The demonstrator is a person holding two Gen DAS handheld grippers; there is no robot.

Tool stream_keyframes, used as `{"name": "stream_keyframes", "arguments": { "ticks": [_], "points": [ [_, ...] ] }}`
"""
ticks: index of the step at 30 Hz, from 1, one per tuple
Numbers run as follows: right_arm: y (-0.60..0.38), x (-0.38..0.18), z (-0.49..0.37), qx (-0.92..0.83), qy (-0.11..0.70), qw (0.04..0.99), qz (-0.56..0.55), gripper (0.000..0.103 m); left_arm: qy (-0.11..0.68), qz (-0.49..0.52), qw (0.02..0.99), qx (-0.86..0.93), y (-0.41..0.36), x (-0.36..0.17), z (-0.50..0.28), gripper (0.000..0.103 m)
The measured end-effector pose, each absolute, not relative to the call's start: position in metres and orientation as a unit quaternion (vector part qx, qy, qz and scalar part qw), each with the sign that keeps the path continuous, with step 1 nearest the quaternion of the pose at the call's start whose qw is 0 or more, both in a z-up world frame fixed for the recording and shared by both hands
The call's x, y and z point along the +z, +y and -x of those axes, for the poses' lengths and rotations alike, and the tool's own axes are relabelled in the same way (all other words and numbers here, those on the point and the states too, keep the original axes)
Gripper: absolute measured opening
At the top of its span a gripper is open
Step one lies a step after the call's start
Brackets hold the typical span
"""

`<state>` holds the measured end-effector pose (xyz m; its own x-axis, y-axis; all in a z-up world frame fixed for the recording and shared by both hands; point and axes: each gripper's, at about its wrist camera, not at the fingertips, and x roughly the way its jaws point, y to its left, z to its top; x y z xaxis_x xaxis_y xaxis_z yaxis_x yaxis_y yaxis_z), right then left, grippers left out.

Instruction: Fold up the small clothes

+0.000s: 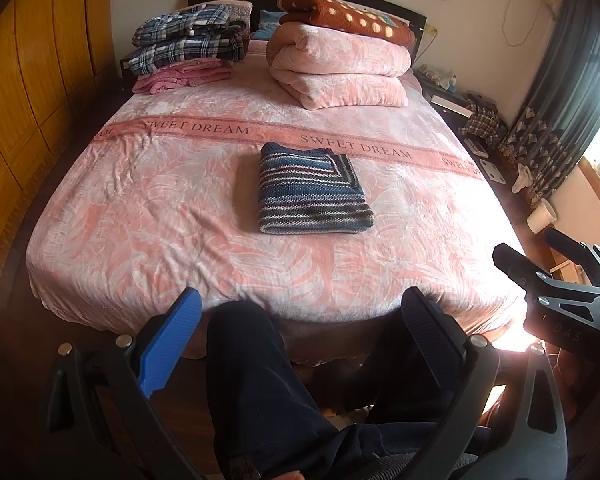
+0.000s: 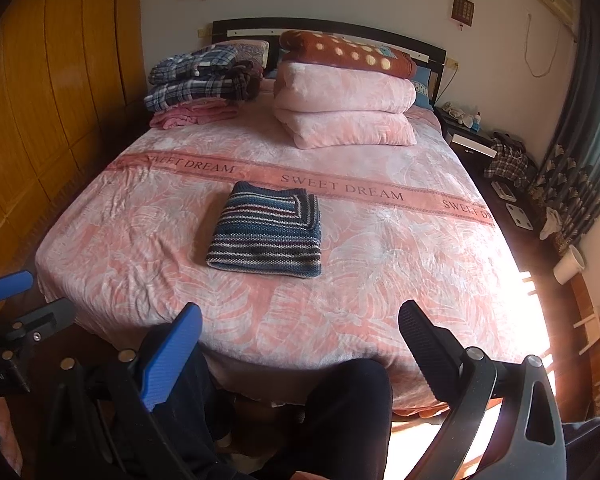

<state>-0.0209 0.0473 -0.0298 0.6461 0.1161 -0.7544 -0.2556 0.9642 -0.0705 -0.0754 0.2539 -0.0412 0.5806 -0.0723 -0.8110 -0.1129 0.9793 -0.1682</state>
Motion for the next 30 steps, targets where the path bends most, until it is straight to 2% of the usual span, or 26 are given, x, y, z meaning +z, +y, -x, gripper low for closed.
{"name": "stream_keyframes", "arguments": {
  "ticks": [26, 30],
  "points": [
    [0.0476, -0.0324, 0.0172, 0.108, 0.399, 0.907, 0.082, 0.097, 0.453, 0.099, 0.886, 0.012, 0.2562, -0.0339, 0.0696, 0.1],
    [0.0484, -0.0337, 0.0177, 0.112, 0.402, 0.905, 0.079, 0.099, 0.453, 0.102, 0.885, 0.013, 0.2558, -0.0351, 0.0705, 0.1]
  ]
}}
